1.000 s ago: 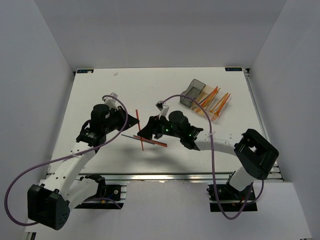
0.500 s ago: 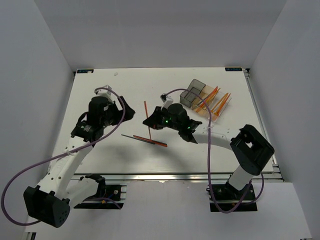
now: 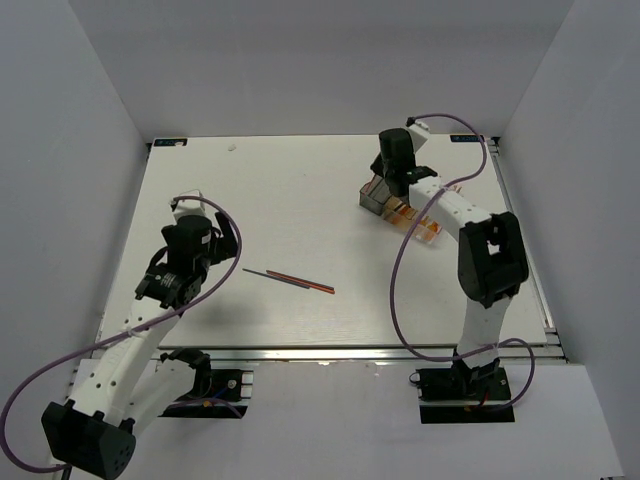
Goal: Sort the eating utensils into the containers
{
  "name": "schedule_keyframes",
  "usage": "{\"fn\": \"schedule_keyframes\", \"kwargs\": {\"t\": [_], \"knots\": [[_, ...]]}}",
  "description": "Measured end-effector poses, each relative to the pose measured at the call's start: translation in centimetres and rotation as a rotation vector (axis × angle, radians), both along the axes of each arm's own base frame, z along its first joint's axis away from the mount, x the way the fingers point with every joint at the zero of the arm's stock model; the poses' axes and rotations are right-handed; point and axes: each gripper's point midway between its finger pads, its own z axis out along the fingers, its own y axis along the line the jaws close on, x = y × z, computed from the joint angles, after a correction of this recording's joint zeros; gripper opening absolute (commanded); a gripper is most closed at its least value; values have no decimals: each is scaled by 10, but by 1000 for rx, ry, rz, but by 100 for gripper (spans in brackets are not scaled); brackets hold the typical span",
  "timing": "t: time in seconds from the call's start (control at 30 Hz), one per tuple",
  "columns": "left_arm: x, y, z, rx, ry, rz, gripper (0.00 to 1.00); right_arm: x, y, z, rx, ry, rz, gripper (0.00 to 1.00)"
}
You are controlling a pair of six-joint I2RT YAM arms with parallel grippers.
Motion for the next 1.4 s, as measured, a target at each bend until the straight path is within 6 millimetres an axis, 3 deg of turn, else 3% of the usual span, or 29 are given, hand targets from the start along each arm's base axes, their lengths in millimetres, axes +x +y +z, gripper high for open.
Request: {"fn": "schedule_keyframes", "kwargs": {"t": [0.17, 0.37, 0.57, 0.63, 0.77, 0.97, 1.1, 1.17, 1.33, 1.4], "knots": [[2, -5, 4, -9, -20, -35, 98, 38, -29, -29, -92, 57, -115, 0], [3, -12, -1, -13, 2, -71, 98, 41, -54, -64, -150, 134, -172, 0], [2, -14, 0, -20, 0, -86, 98, 49, -52, -81, -152, 156, -166, 1], [2, -15, 0, -19, 0, -89, 98, 49, -51, -85, -151, 166, -159, 18], [2, -16, 0, -23, 1, -95, 98, 49, -46, -85, -134, 163, -147, 42], [2, -17, 0, -26, -1, -99, 98, 48, -44, -88, -129, 171, -134, 45], [3, -17, 1, -28, -5, -100, 98, 47, -42, -80, -117, 160, -122, 47], [3, -17, 1, -28, -6, -100, 98, 47, -41, -71, -110, 149, -115, 54], [5, -18, -1, -29, -1, -98, 98, 36, -31, -9, -124, 58, -34, 69], [6, -18, -6, -31, 16, -85, 98, 21, -13, 21, -143, -1, 73, 69]]}}
